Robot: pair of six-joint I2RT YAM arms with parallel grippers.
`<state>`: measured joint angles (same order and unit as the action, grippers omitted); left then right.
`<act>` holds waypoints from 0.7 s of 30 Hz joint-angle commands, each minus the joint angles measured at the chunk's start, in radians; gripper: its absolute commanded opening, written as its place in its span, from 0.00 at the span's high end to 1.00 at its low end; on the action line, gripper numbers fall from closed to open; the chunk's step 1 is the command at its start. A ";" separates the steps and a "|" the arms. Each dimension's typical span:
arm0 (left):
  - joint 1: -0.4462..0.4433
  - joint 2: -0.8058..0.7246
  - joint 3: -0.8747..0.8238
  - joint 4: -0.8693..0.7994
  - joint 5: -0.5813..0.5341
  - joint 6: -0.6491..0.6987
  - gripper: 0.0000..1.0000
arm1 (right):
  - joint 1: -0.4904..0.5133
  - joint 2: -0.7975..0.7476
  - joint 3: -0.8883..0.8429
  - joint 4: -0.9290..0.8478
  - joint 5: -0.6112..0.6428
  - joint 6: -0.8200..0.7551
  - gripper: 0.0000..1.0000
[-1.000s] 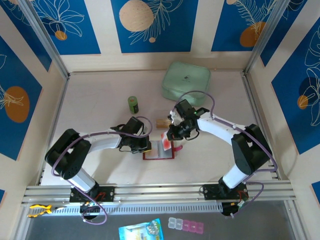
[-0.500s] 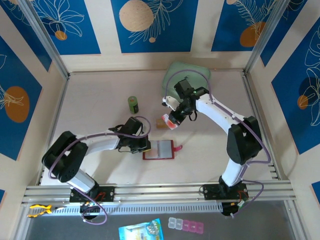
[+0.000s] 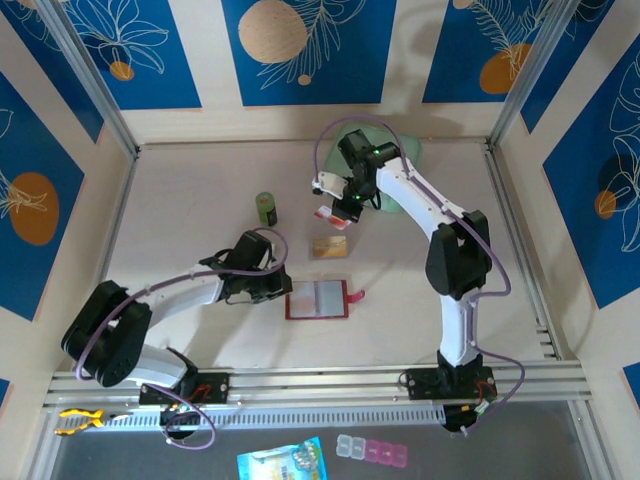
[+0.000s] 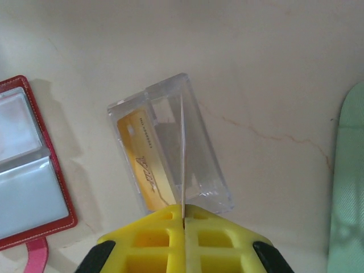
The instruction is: Take the credit cards out of the card holder
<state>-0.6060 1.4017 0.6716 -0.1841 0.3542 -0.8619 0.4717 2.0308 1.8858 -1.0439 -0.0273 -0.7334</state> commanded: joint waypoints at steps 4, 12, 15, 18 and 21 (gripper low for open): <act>0.050 -0.044 -0.036 -0.049 0.004 0.026 0.94 | -0.008 0.093 0.103 -0.120 -0.026 -0.094 1.00; 0.093 -0.047 -0.046 -0.063 0.026 0.048 0.94 | -0.008 0.140 0.113 -0.127 -0.034 -0.135 0.99; 0.100 -0.044 -0.049 -0.062 0.031 0.050 0.93 | -0.007 0.149 0.107 -0.128 -0.042 -0.136 0.86; 0.104 -0.040 -0.050 -0.061 0.038 0.053 0.93 | -0.013 0.138 0.097 -0.089 -0.022 -0.112 0.79; 0.106 -0.041 -0.049 -0.061 0.038 0.054 0.94 | -0.017 0.106 0.073 -0.023 -0.007 -0.079 0.78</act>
<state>-0.5125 1.3705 0.6296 -0.2260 0.3710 -0.8280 0.4629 2.1639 1.9690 -1.1137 -0.0296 -0.8391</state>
